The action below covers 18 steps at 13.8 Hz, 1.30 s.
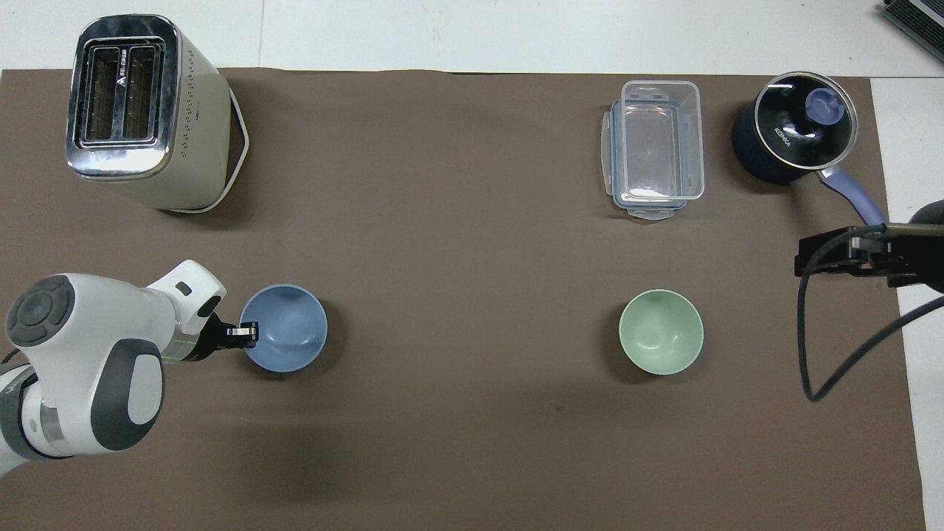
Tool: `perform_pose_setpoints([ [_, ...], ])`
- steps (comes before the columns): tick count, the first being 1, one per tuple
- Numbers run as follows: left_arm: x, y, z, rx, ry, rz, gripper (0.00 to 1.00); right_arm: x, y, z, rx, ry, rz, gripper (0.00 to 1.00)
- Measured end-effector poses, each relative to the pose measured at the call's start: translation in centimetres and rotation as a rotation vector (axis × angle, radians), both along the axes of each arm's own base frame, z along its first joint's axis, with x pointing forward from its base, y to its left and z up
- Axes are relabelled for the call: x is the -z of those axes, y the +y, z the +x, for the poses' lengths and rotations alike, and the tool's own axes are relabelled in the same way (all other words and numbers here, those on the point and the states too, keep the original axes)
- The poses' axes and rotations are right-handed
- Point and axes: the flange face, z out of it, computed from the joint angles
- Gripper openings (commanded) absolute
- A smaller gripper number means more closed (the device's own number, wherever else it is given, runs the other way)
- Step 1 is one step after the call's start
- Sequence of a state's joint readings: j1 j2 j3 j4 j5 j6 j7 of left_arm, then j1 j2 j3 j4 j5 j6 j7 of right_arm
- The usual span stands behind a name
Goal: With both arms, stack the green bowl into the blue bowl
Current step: 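Slide the blue bowl with the left gripper toward the table center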
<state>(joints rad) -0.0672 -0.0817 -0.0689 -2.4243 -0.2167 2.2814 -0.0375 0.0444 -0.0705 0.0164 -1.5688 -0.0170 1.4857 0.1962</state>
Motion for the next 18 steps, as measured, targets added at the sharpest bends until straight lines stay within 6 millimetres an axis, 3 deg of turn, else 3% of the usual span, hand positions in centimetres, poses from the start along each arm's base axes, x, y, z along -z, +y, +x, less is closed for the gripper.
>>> perform_pose_setpoints([
  [5, -0.8, 0.3, 0.7, -0.007, -0.008, -0.004, 0.00, 0.1, -0.9, 0.0, 0.014, 0.001, 0.000, 1.00],
  [9, -4.4, -0.2, 2.4, 0.012, 0.024, -0.020, 0.00, 0.1, -0.9, 0.0, 0.014, 0.002, 0.000, 1.00],
  [12, -5.7, -1.3, 2.7, 0.003, 0.041, -0.022, 0.00, 0.1, -0.9, 0.0, 0.014, 0.002, 0.000, 1.00],
  [14, -5.7, -4.5, 2.1, -0.018, 0.057, -0.014, 0.00, 0.1, -0.9, 0.0, 0.014, 0.002, 0.000, 1.00],
  [18, -5.9, -13.7, -0.8, -0.067, 0.088, 0.016, 0.00, 0.1, -0.9, 0.0, 0.014, 0.002, 0.000, 1.00],
])
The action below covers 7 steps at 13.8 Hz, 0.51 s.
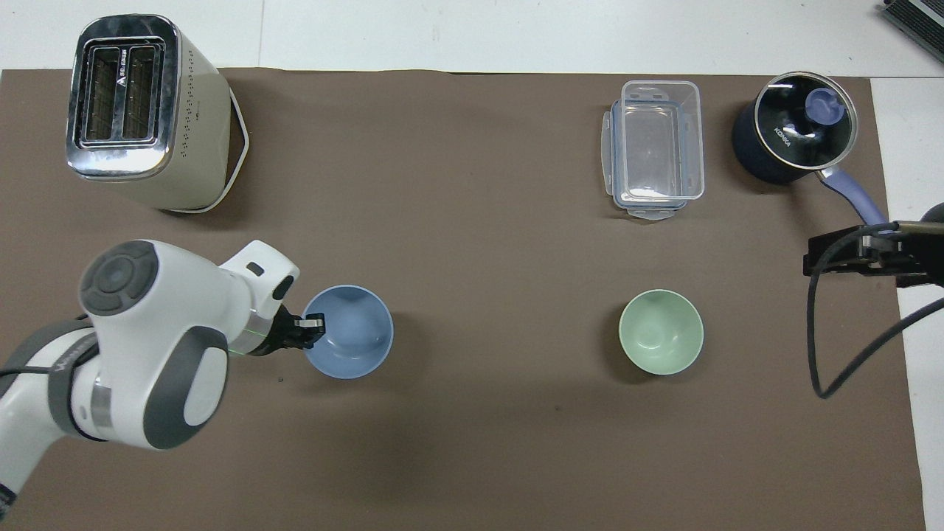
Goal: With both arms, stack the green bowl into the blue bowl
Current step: 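Slide the blue bowl with the left gripper toward the table center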
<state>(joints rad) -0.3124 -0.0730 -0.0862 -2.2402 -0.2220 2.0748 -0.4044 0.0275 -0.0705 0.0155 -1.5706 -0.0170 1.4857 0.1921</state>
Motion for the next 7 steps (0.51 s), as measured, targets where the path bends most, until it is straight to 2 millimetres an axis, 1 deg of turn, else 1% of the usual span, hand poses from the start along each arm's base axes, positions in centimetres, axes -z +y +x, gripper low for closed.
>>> perform_pose_setpoints([
  [1, -0.1, -2.2, -0.9, -0.016, 0.005, 0.008, 0.00, 0.0, 0.0, 0.0, 0.000, 0.000, 0.000, 1.00],
  [3, 0.0, -5.3, -2.5, -0.048, 0.013, 0.022, 0.00, 0.0, 0.0, 0.0, 0.000, 0.000, 0.000, 1.00],
  [5, 0.6, -7.5, -3.5, -0.071, 0.017, 0.030, 0.00, 0.0, 0.0, 0.0, 0.000, 0.000, 0.000, 1.00],
  [7, 2.0, -8.9, -3.9, -0.080, 0.018, 0.033, 0.00, 0.0, 0.0, 0.0, 0.000, 0.000, 0.000, 1.00],
])
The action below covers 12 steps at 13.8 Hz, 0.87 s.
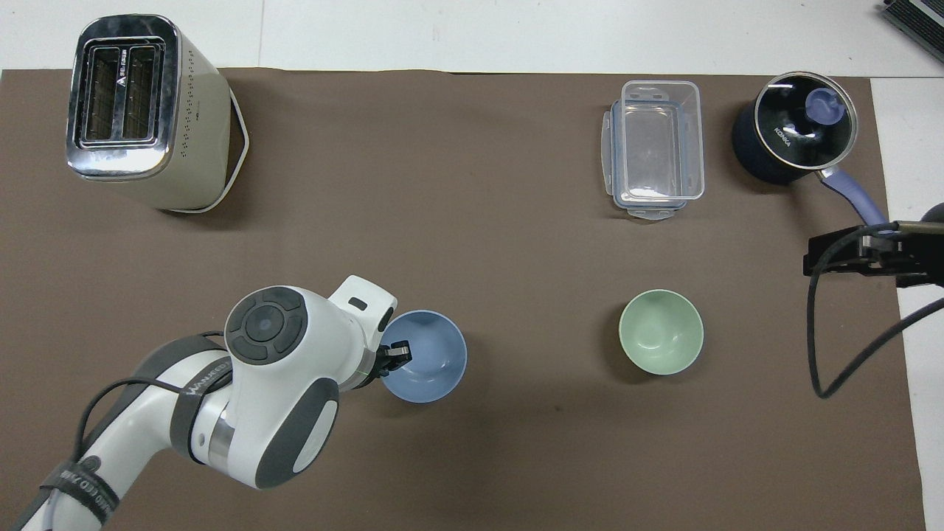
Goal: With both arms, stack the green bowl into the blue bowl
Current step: 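Slide the blue bowl with the left gripper toward the table center, then release the blue bowl and retract the left gripper while the right gripper reaches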
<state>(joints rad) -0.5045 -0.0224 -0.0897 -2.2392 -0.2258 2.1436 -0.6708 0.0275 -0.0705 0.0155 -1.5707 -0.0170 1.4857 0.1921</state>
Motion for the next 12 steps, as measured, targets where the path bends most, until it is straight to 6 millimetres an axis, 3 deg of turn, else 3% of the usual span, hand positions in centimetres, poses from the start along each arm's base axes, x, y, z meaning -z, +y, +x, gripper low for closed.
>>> perform_pose_setpoints([
  [2, 1.8, -0.3, 0.2, -0.047, 0.037, -0.035, 0.00, 0.0, 0.0, 0.0, 0.000, 0.000, 0.000, 1.00],
  [3, 2.5, -0.4, 0.3, -0.070, 0.051, -0.051, 0.90, 0.0, 0.0, 0.0, 0.000, 0.000, 0.000, 1.00],
  [4, 3.0, -0.4, 0.4, -0.083, 0.061, -0.058, 1.00, 0.0, 0.0, 0.0, 0.000, 0.000, 0.000, 1.00],
  [9, 3.0, 0.0, 0.9, -0.102, 0.059, -0.067, 1.00, 0.0, 0.0, 0.0, 0.000, 0.000, 0.000, 1.00],
  [12, 1.9, 1.2, 2.2, -0.130, 0.036, -0.081, 1.00, 0.0, 0.0, 0.0, 0.000, 0.000, 0.000, 1.00],
])
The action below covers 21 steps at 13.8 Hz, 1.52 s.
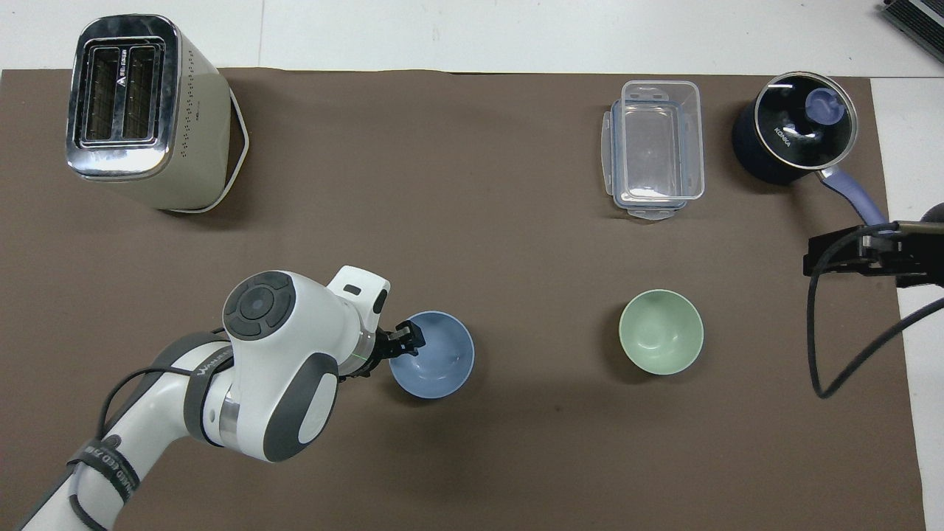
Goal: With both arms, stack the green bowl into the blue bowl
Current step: 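Release the blue bowl and retract the left gripper while the right gripper reaches, then grasp the pale green bowl's rim with the right gripper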
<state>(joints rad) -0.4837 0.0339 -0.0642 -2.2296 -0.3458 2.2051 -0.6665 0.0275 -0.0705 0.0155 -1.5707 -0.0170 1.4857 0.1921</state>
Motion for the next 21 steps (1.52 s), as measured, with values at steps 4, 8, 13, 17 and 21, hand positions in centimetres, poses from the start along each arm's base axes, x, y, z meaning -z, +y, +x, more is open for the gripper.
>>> perform_pose_setpoints([
  [4, -3.3, 3.9, 3.9, 0.038, -0.051, -0.040, 1.00, 0.2, 0.0, 0.0, -0.007, 0.001, 0.000, 1.00],
  [8, -7.9, 8.8, 7.8, 0.140, -0.112, 0.007, 1.00, 2.6, 0.1, 0.6, -0.040, -0.019, 0.007, 1.00],
  [13, -14.8, 14.2, 10.8, 0.259, -0.164, 0.086, 1.00, 10.5, 0.4, 1.5, -0.038, -0.025, 0.037, 1.00],
  [17, -19.5, 20.9, 12.0, 0.291, -0.172, 0.087, 1.00, 18.5, 0.4, 1.6, -0.035, -0.011, 0.036, 1.00],
  [21, -25.0, 25.3, 11.3, 0.281, -0.179, 0.139, 1.00, 26.9, 0.7, 2.0, -0.040, 0.023, 0.036, 1.00],
])
